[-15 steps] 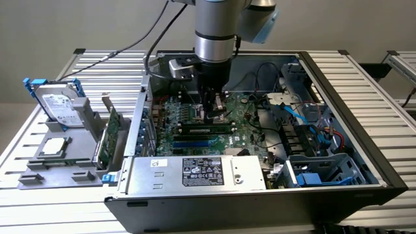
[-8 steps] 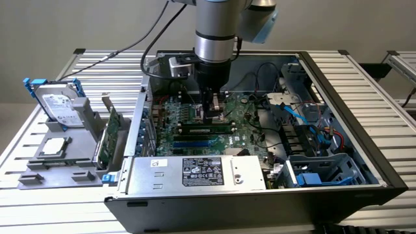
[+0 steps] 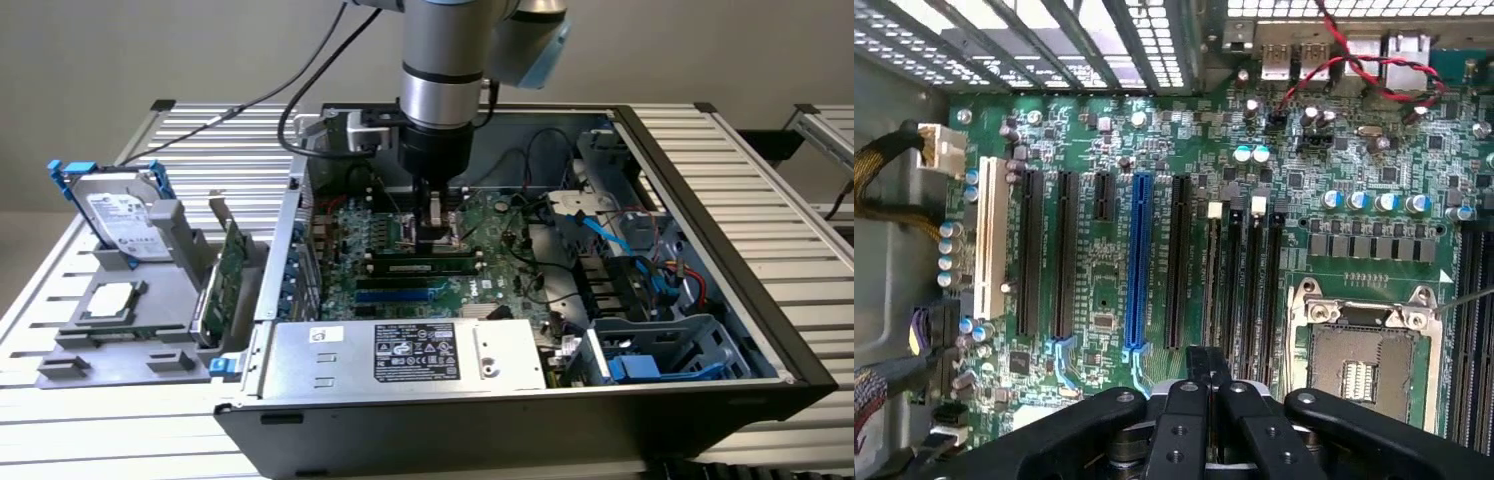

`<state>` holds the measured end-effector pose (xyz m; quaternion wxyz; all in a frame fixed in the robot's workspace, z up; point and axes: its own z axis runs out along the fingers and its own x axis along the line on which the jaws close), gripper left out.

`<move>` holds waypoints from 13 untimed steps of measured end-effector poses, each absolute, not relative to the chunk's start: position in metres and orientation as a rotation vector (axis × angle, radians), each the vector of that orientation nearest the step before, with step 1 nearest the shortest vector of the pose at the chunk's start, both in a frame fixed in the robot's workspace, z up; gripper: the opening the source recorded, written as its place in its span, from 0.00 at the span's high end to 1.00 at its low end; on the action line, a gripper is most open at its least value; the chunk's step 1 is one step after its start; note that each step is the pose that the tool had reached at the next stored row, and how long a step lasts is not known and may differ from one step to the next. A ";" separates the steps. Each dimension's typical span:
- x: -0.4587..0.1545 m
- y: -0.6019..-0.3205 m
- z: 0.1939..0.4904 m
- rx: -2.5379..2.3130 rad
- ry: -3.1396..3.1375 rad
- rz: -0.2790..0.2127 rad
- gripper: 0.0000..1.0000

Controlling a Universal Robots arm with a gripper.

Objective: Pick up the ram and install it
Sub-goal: 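Press down the ram until it locks into place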

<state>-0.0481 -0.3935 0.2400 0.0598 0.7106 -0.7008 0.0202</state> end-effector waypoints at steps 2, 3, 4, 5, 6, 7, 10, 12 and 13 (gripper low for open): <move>-0.048 -0.394 0.240 2.114 -2.158 0.058 0.89; -0.048 -0.394 0.240 2.095 -2.176 0.056 0.89; -0.048 -0.394 0.240 2.076 -2.193 0.055 0.89; -0.048 -0.394 0.240 2.055 -2.212 0.053 0.89; -0.048 -0.394 0.240 2.036 -2.229 0.052 0.89; -0.048 -0.394 0.240 2.018 -2.246 0.050 0.89; -0.048 -0.394 0.240 1.963 -2.293 0.046 0.89; -0.048 -0.394 0.240 1.922 -2.327 0.042 0.89; -0.048 -0.394 0.240 1.903 -2.342 0.041 0.89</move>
